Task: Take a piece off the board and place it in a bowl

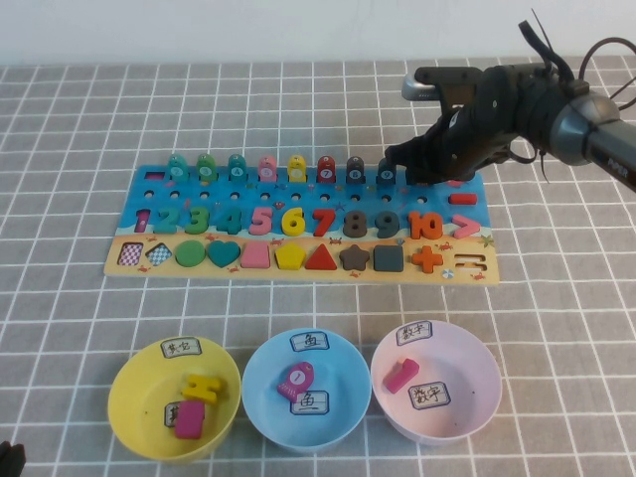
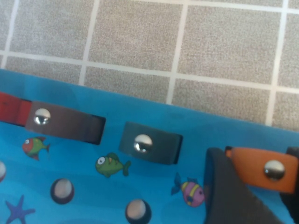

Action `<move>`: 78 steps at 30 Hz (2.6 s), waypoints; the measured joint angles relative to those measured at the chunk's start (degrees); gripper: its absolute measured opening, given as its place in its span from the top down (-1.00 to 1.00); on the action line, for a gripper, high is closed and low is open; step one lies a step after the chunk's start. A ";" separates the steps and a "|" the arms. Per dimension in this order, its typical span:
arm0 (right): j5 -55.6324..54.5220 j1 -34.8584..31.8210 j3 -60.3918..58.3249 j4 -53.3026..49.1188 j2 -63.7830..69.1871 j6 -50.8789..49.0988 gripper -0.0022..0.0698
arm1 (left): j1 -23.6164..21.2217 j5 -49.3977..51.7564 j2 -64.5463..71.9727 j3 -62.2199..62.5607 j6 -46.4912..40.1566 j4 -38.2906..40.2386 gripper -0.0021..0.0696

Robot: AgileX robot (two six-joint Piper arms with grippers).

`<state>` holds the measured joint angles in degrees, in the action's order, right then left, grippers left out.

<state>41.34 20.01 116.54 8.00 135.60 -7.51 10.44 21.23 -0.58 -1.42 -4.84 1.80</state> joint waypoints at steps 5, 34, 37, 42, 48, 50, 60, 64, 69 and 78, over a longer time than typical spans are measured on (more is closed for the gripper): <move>0.00 0.00 0.00 0.00 0.00 0.00 0.33 | 0.00 0.00 0.00 0.00 0.00 0.00 0.94; 10.55 4.44 -8.59 -3.17 -18.09 0.00 0.34 | 0.00 0.03 0.00 0.00 0.00 0.00 0.94; 9.61 6.68 -17.29 -3.28 -24.04 0.00 0.34 | 0.00 0.03 0.00 0.00 0.00 0.00 0.94; 8.99 11.09 -29.71 -3.39 -33.75 0.00 0.34 | 0.00 0.03 0.00 0.00 0.00 0.00 0.94; 15.71 17.73 -33.63 -2.27 -40.56 0.00 0.34 | 0.00 0.03 0.00 0.00 0.00 0.00 0.94; 18.15 19.56 -33.63 -0.76 -40.97 0.00 0.34 | 0.00 0.03 0.00 0.00 0.00 0.00 0.94; 21.23 26.38 -33.95 2.77 -38.81 -0.11 0.34 | 0.00 0.03 0.00 0.00 0.00 0.00 0.94; 21.23 27.38 -33.95 3.23 -36.24 -0.11 0.34 | 0.00 0.03 0.00 0.00 0.00 0.00 0.94; 20.84 28.47 -33.95 4.67 -32.43 -0.11 0.34 | 0.00 0.03 0.00 0.00 0.00 0.00 0.94; 19.66 29.09 -31.11 4.78 -28.62 4.35 0.34 | 0.00 0.03 0.00 0.00 0.00 0.00 0.94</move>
<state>61.00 49.10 85.43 12.78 106.98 -3.16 10.44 21.26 -0.58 -1.42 -4.84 1.80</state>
